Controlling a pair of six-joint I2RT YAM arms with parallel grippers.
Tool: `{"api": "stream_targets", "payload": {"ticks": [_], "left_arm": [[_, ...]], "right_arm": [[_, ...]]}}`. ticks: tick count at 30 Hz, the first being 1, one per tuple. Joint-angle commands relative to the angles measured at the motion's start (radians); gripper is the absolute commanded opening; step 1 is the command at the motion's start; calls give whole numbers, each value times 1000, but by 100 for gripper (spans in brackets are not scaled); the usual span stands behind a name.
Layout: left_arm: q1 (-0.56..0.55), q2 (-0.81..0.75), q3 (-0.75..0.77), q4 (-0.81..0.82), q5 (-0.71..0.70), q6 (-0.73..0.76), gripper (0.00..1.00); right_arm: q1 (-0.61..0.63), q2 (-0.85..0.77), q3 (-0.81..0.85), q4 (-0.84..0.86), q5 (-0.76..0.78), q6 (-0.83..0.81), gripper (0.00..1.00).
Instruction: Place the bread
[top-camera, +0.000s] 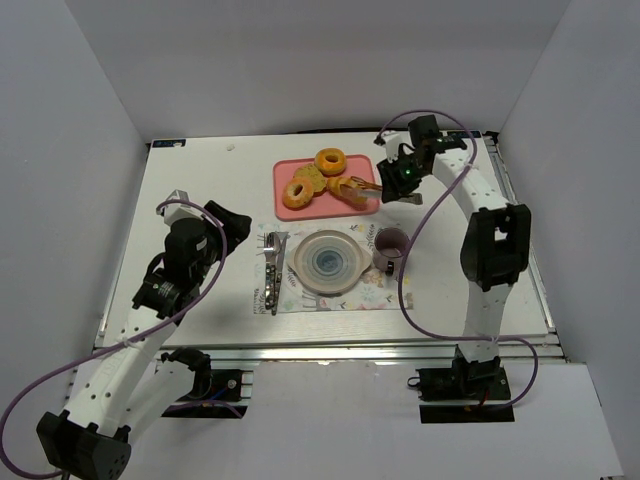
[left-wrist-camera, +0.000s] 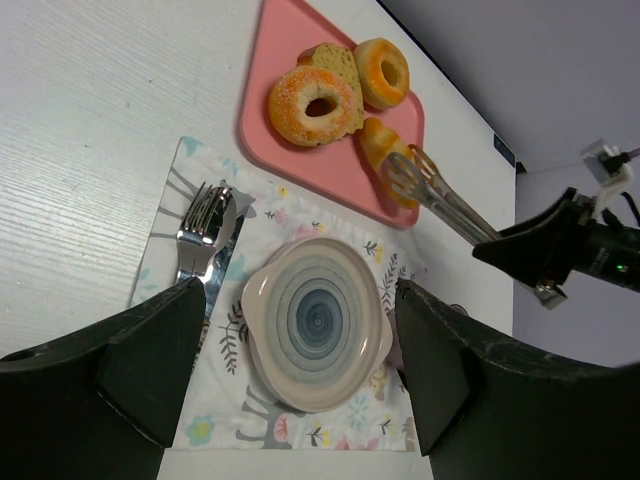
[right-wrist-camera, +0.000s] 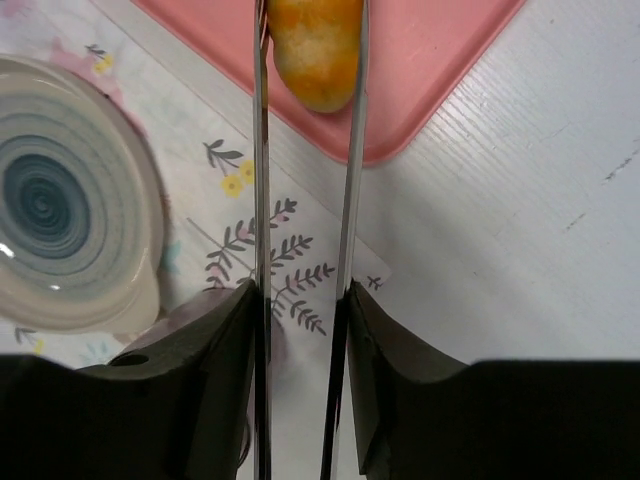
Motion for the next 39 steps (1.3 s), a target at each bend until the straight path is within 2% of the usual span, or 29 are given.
{"api": "stream_targets", "payload": {"ticks": [1,5,12,22,30,37,39], "left_arm": [[-3,-24,8,-1,-19,-4,85],[-3,-21,14,3,-19,-1,86],[-3,-5,16,21,-5,5,85],[-3,-39,-4,13,-17,-6,86],[-3,-62,-16,-4,-28,-11,86],[-3,-43,-17,9,-20,-5,86],[-3,-39,-14,11,-19,-4,86]], "right_arm": [[3,-189,15,-26,-117,-7,20],[28,-309,-106,-114,-181,-51,19],[93,-444,-355,-73,-168,-62,19],[138,-390,-367,-33,-80,-63,24],[160,-380,-374,-61,-77,-97,35],[164,-381,-378,-60,-70,-95,57],[165,-382,-375,-59,-69,-94,60]]}}
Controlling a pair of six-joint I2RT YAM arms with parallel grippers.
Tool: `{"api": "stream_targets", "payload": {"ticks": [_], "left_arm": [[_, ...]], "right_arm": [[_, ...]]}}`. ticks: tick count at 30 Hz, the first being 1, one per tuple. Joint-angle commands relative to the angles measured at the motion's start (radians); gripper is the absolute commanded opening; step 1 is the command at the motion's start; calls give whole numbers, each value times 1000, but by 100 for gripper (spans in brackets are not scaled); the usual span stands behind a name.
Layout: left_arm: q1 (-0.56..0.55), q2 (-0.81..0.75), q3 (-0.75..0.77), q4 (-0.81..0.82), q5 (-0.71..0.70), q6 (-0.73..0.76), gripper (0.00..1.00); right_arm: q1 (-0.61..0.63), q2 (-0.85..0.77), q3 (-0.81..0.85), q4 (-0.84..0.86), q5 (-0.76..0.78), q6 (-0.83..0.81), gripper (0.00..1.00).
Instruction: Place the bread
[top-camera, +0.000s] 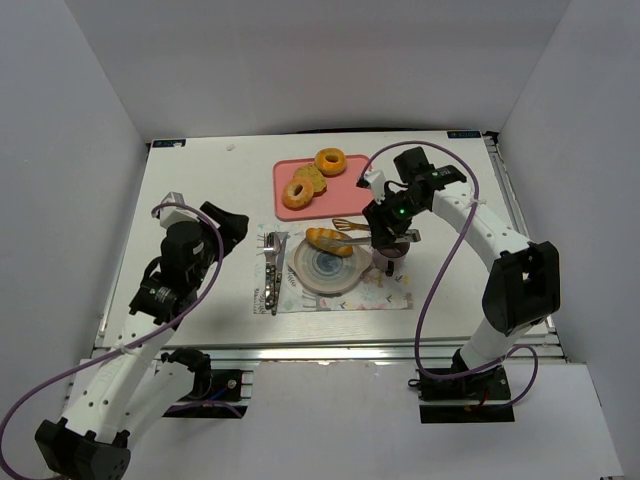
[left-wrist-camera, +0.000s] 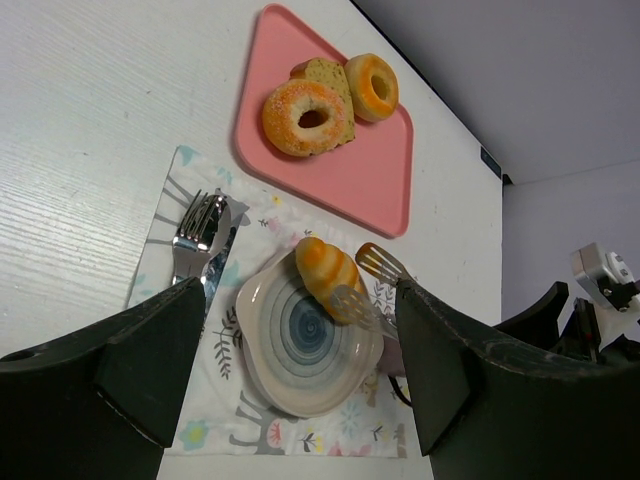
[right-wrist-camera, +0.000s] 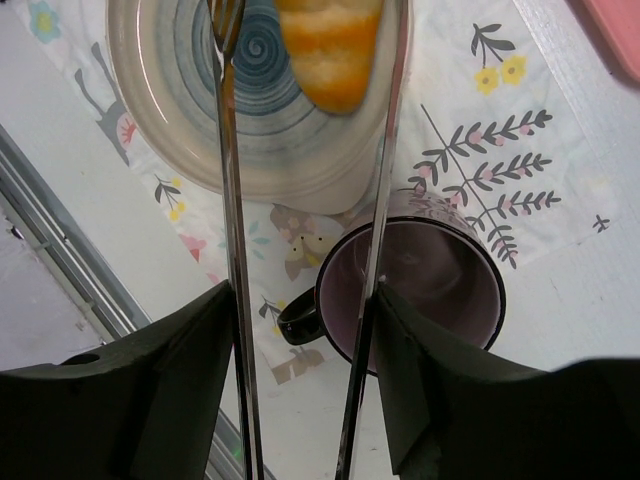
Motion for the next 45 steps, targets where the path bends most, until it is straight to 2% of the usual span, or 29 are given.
{"api": "stream_targets", "payload": {"ticks": [1,8,14,16,23,31,39,45], "left_arm": [[-3,2,-7,7,-5,5,86],[-3,-4,-7,2,-8,6,86],[-3,1,2,-4,-7,9,86],[-3,5,11,-8,-7,12,86],[-3,12,18,-26,-19,8,86],[-3,4,9,-31,-39,-22,86],[-3,11,10,-51,-47,-23,86],[-3,10,9,-53,-46,-20,86]], "right_arm": [[2,-10,20,5,-4,-9,61],[3,-27,51,1,-27,-16,62],[2,-18,188,46,-70,55,61],[2,21,237,79,-68,110,59],[4,304,462,172,-23,292,53],[7,496,651,225,27,348,54],[8,548,651,240,29,388,57],[10,543,598,236,5,406,54]]}}
